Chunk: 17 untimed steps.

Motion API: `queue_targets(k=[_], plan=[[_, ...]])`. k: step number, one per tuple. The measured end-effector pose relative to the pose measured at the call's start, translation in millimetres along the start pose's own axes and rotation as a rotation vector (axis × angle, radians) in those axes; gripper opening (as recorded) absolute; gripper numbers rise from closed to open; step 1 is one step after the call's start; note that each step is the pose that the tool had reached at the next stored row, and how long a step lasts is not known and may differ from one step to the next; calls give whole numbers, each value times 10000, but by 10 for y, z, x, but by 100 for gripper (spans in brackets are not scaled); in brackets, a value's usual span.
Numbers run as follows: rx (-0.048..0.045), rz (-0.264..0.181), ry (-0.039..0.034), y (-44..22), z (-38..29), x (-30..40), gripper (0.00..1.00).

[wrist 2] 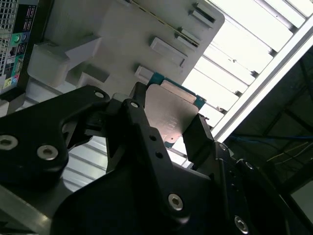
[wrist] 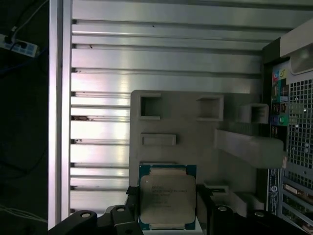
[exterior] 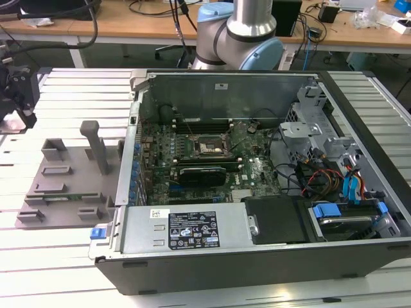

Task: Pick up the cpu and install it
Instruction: 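Pick up the cpu and move it towards the insertion slot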

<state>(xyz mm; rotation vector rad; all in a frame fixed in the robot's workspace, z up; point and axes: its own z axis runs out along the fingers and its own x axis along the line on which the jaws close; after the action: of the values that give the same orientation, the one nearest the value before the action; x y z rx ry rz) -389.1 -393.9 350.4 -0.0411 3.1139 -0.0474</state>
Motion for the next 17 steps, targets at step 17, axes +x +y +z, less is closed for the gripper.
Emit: queue_targets(k=[17], plan=[[-1, 0, -1, -6, -195, -5, 55]])
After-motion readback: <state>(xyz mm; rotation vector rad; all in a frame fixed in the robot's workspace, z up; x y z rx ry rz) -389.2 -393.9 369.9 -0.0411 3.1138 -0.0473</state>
